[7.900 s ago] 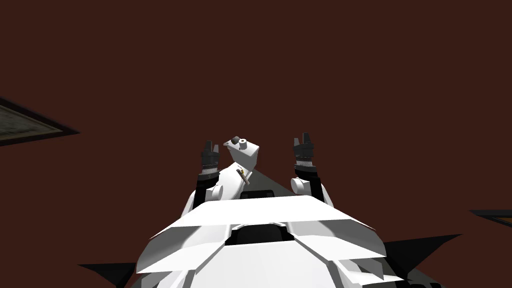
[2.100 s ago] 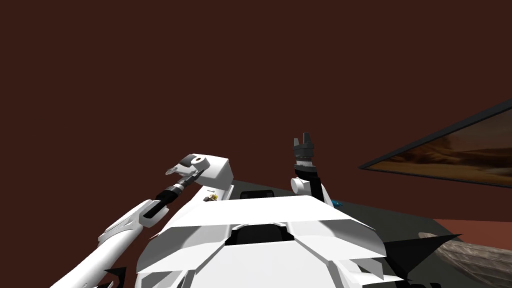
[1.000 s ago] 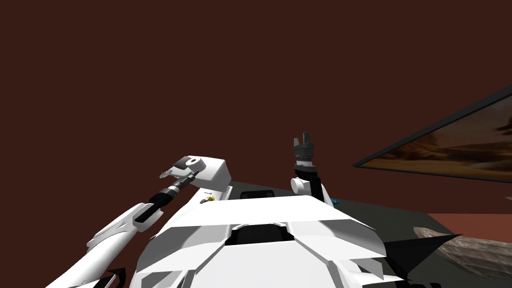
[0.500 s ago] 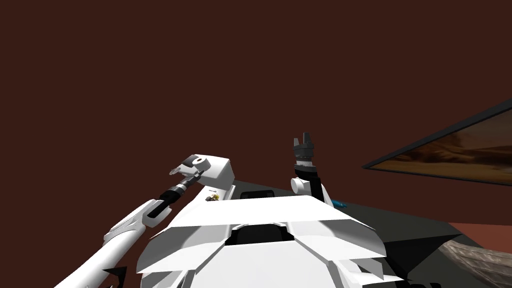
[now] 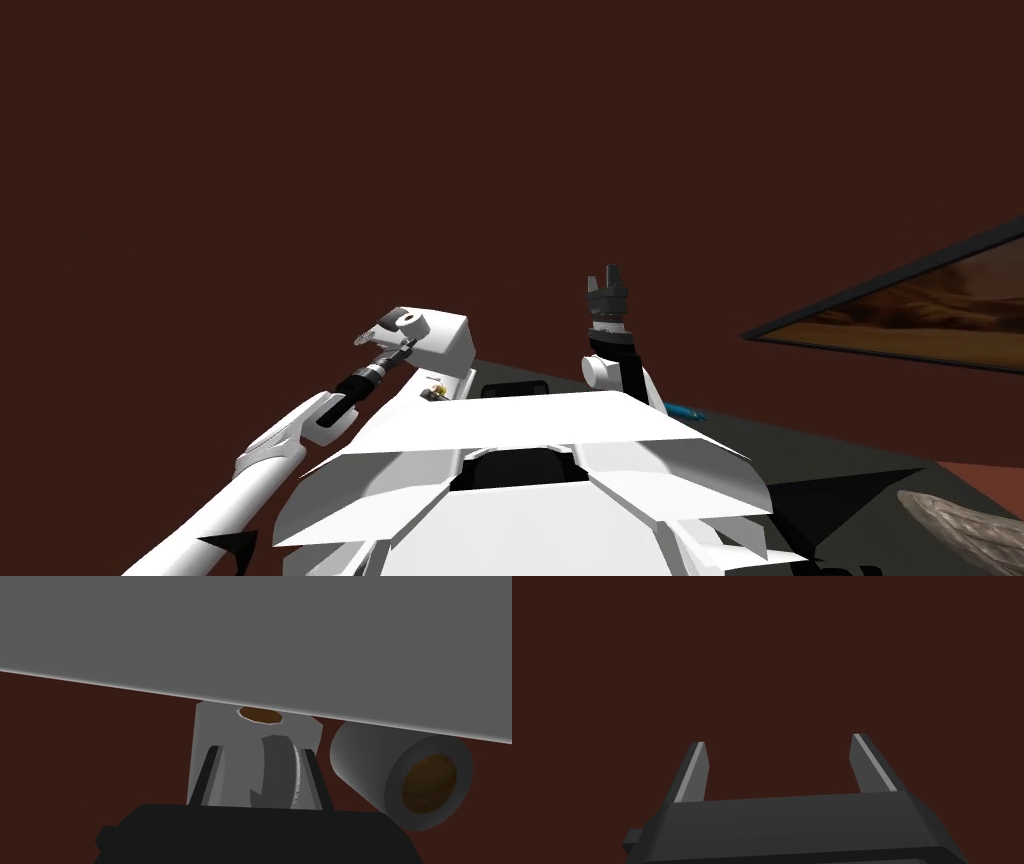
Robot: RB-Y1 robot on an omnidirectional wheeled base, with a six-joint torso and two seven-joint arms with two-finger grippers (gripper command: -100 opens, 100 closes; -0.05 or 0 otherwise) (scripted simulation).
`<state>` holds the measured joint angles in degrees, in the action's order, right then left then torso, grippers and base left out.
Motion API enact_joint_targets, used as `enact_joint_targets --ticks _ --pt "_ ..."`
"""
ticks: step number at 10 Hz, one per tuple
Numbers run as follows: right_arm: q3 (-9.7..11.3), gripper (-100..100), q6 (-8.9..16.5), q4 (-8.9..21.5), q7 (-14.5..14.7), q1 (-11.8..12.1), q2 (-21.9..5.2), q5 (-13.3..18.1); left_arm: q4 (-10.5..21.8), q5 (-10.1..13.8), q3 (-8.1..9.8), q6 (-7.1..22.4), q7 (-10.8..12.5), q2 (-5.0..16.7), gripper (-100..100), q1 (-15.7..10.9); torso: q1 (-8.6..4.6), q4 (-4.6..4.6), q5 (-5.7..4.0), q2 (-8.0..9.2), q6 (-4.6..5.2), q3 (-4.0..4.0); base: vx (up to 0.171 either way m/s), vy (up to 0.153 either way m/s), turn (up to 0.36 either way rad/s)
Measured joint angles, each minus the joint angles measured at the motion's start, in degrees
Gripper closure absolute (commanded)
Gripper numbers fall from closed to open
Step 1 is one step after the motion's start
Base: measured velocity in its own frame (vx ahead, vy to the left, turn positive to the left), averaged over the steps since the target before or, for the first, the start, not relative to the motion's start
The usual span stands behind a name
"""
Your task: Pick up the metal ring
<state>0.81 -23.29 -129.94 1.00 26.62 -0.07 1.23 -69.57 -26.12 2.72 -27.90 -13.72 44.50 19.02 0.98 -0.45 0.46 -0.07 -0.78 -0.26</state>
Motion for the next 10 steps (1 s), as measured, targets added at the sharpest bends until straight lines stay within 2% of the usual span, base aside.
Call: enact_joint_targets --ticks 3,5,10 --pt "0.0 0 0.0 0.0 0.0 0.0 0.0 0.0 -4.9 -0.1 -1.24 3.4 -0.6 -0.9 100 1.5 0.04 -0.04 0.03 -0.05 -0.04 -0.04 -0.001 0.047 0.042" --pt "0.0 0 0.0 0.0 0.0 0.0 0.0 0.0 -6.5 -0.1 -2.24 5.0 -0.8 -1.2 100 1.3 0.03 -0.08 0.07 -0.04 -0.08 -0.06 -0.004 0.062 0.058" --pt "0.0 0 0.0 0.0 0.0 0.0 0.0 0.0 -14.7 -0.1 -4.31 10.7 -0.9 -1.8 100 3.5 0.08 -0.02 0.1 -0.02 -0.04 -0.02 -0.002 0.049 0.041"
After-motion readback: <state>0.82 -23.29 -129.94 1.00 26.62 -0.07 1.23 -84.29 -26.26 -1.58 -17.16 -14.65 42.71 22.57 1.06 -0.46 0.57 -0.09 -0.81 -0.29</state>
